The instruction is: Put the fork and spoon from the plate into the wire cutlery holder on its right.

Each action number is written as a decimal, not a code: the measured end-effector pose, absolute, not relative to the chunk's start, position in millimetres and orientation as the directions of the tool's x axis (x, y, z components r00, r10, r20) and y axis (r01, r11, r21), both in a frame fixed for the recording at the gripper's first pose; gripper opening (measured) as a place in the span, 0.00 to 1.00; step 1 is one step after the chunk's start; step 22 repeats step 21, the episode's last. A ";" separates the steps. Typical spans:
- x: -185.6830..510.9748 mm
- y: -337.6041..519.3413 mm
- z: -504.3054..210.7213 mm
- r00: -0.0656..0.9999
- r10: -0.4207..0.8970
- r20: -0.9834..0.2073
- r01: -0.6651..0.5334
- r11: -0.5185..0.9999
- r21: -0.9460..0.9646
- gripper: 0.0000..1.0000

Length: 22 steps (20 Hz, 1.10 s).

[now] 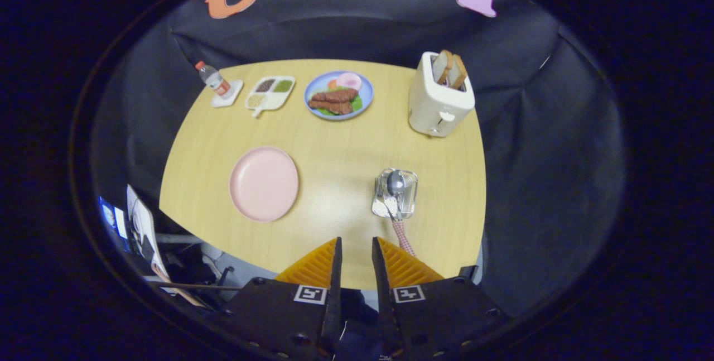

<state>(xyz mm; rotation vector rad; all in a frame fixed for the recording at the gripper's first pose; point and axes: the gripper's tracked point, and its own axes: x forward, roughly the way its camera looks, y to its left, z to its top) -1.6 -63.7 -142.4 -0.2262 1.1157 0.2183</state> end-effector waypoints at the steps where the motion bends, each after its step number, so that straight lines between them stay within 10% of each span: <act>1: -10.2 -55.5 -135.1 0.478 0.068 -0.875 -0.270 0.960 -0.073 0.29; 22: -143.7 8.4 -35.6 0.898 -0.061 -0.436 0.010 0.993 -0.117 0.32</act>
